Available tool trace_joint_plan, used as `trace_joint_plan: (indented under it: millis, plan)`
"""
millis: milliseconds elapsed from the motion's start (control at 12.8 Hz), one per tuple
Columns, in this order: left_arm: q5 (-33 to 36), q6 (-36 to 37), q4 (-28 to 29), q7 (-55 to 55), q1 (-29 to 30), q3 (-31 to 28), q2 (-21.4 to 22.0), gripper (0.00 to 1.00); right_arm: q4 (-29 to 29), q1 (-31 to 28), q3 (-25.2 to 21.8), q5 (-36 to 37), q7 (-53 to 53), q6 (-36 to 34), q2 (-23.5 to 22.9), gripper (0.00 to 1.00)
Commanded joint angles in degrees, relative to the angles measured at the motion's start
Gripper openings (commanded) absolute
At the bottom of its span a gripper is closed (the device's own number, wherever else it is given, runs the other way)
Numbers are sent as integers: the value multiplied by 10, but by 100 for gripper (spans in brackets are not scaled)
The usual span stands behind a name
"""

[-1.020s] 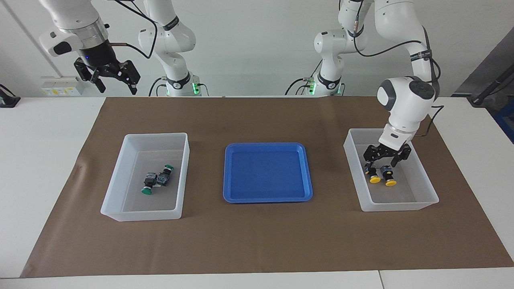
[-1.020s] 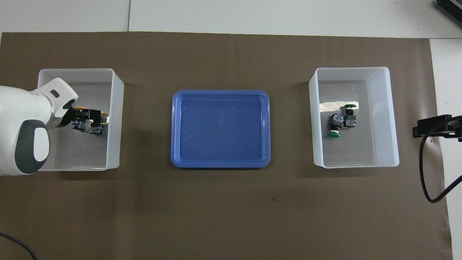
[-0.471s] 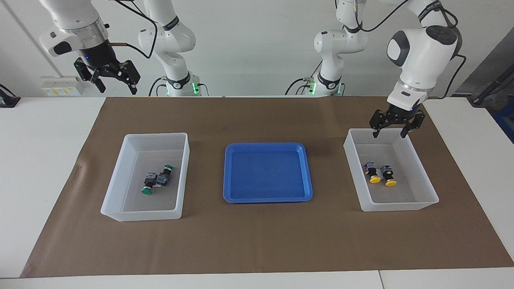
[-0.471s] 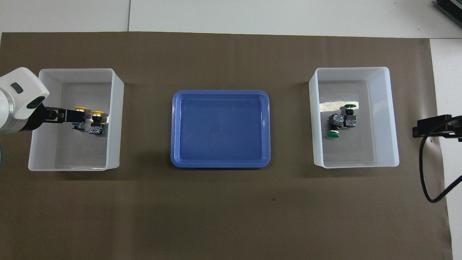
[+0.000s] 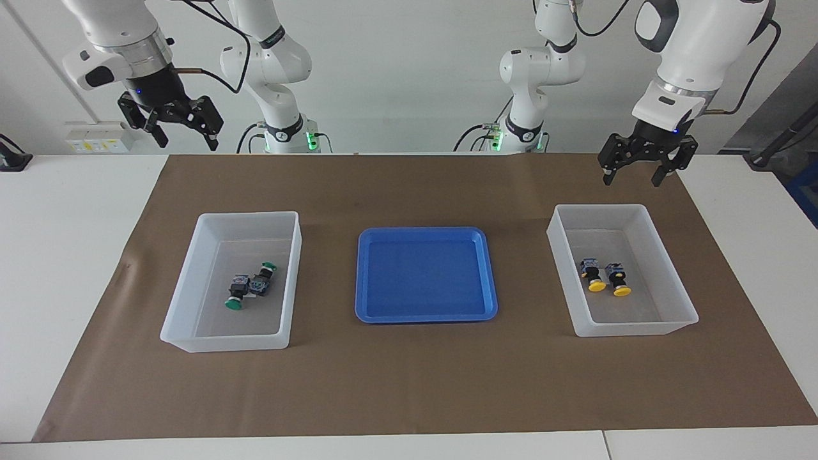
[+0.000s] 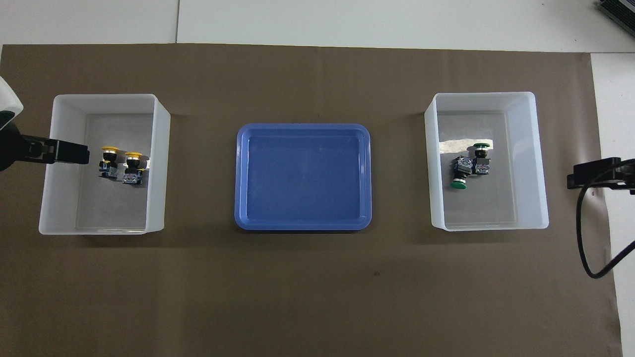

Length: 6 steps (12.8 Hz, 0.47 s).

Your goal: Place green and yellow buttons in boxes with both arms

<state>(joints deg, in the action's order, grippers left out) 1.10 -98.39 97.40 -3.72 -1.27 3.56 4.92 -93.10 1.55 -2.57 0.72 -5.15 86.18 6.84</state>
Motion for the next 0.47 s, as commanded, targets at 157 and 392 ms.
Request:
trace_joint_plan:
  millis: [157, 392]
  plan:
    - [5, 81, -66, -6, -4, -4, -19, 100, -9, -5, 4, -11, -7, -2, 11, 100]
    - [0, 89, -79, -21, -28, -15, -19, 100, -9, -5, 4, -11, -7, -2, 11, 100]
